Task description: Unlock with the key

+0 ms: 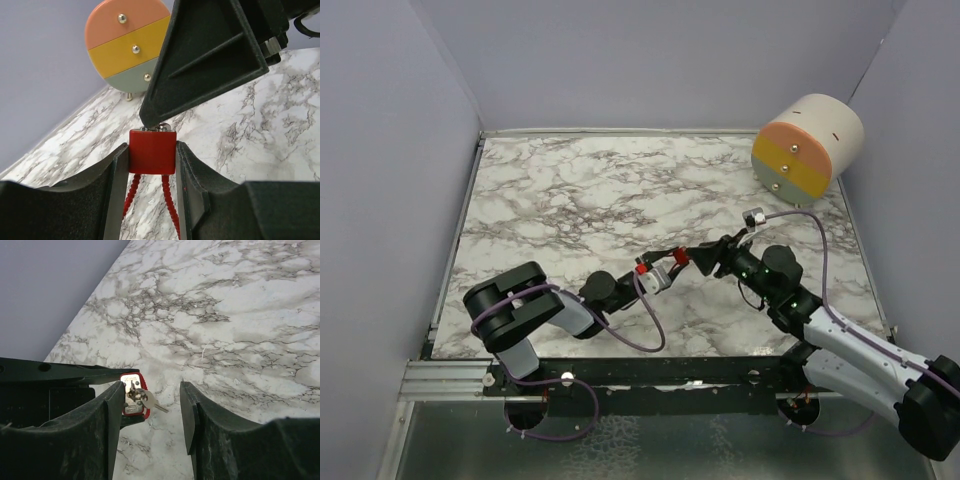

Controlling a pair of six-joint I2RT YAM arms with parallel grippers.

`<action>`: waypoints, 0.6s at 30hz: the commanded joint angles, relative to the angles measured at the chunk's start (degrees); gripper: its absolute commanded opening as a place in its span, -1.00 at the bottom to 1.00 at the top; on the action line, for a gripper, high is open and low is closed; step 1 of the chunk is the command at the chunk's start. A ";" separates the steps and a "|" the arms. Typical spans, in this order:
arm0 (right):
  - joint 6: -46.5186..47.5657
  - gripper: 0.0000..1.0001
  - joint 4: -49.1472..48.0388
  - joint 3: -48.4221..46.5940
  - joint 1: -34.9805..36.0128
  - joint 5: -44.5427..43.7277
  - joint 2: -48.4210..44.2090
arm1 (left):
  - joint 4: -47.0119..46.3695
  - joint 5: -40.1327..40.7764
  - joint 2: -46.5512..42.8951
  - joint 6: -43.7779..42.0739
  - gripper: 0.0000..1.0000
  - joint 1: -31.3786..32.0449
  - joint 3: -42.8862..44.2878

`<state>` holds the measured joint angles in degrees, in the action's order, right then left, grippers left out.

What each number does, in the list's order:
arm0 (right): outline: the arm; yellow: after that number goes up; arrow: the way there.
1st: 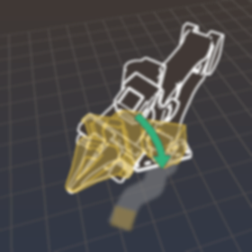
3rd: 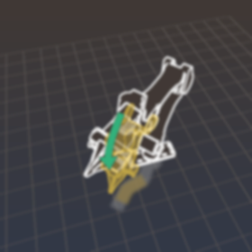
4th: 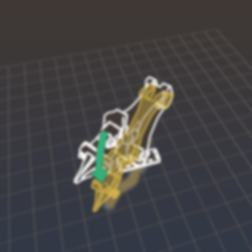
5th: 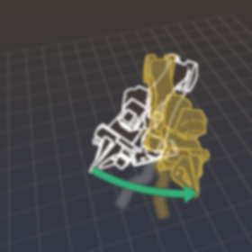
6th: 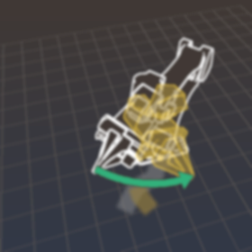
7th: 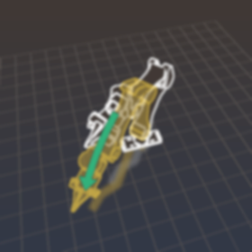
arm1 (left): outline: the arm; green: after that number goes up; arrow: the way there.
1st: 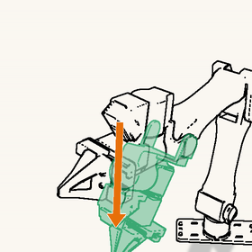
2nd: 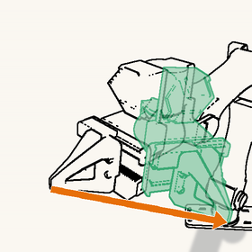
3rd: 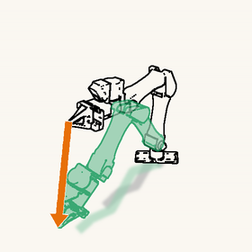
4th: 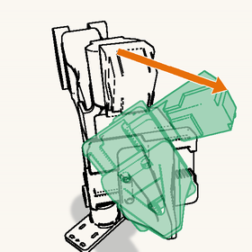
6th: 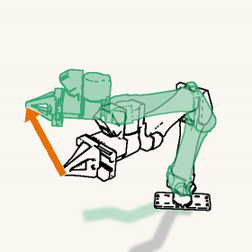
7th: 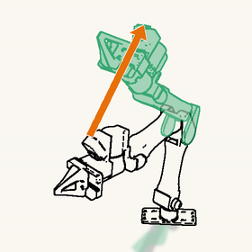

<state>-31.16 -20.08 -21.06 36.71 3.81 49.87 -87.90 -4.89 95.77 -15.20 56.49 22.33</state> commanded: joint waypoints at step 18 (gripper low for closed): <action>4.49 -0.09 6.72 -0.19 0.38 -8.18 -7.67 | 19.72 5.03 -11.21 -13.66 -1.00 1.71 -0.31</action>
<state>-28.18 -13.78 -21.47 37.01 -2.79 43.05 -70.28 -1.67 86.02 -25.26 57.30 21.08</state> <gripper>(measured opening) 0.470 0.399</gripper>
